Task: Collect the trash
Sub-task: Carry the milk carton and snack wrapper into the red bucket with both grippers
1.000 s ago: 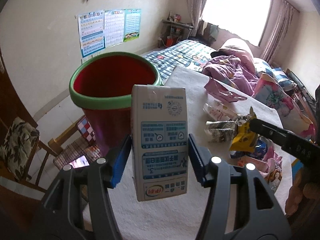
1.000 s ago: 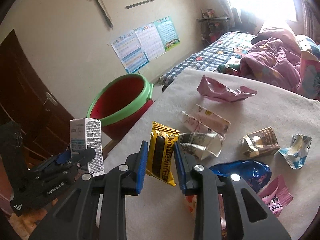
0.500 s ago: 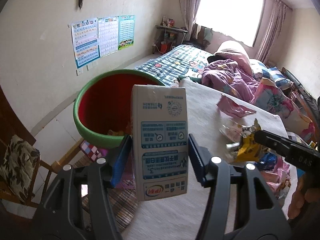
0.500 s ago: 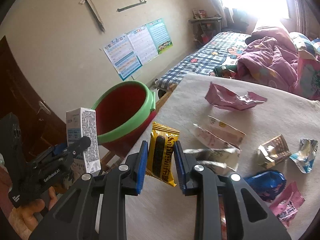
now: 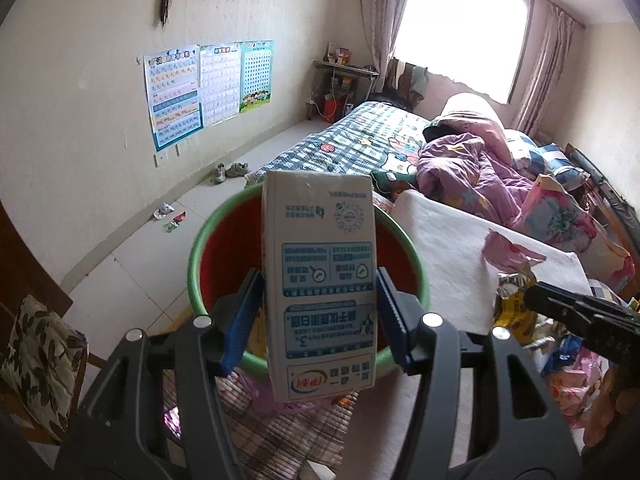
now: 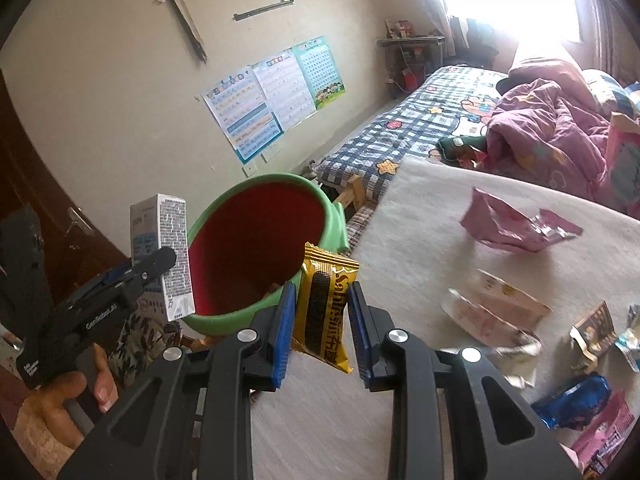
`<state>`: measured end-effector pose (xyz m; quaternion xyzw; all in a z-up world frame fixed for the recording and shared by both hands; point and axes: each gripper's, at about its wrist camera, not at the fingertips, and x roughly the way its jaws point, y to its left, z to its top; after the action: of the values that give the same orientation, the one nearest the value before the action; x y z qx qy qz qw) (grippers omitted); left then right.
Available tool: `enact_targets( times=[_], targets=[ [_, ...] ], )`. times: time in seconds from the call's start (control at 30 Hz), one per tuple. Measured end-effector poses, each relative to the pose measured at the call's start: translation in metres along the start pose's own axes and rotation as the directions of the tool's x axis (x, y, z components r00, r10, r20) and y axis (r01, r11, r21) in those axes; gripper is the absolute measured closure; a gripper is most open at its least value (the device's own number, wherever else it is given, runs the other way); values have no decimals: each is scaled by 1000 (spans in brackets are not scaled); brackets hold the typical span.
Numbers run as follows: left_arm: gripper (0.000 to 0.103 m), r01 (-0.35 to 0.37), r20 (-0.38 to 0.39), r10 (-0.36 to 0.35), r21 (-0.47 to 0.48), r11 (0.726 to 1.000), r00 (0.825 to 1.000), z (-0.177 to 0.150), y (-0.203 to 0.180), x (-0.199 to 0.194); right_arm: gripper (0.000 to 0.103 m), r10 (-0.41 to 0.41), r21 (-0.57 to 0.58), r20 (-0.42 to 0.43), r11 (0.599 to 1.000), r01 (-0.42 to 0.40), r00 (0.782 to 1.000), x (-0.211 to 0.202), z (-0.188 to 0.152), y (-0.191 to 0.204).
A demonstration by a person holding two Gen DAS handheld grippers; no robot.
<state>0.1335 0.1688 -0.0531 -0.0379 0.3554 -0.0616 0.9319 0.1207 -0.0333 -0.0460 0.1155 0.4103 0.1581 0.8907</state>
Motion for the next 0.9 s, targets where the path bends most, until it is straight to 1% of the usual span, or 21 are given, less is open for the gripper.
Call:
enact_targets(
  times=[0.23,0.43,0.5,0.57,0.63,0.77,0.9],
  targets=[
    [49,22,-21,-22,2,1000,1000,13,23,22,75,26,-9,-7,1000,-26,1000,31,27,20],
    [49,37,-27,-37,5,999,999,16,32,29,74,59,-16,-32,998,-59,998,63,43,37],
    [49,40,-31,-40,6,999,999,15,36,31,67,66,-10,-33,998,-66,997,69,46,39],
    [49,44,-39,-43,7,999,998,15,38,34,52,61,-6,-22,998,-61,998,73,48,42],
    [49,47,-46,-47,8,999,998,14,39,36,46,61,4,-11,998,-61,998,72,48,42],
    [49,64,-80,-62,24,998,995,14,36,47,44,45,11,-1,999,-45,999,66,44,40],
    [49,78,-113,-73,46,996,991,12,30,59,43,16,18,-1,1000,-16,1000,55,29,33]
  ],
)
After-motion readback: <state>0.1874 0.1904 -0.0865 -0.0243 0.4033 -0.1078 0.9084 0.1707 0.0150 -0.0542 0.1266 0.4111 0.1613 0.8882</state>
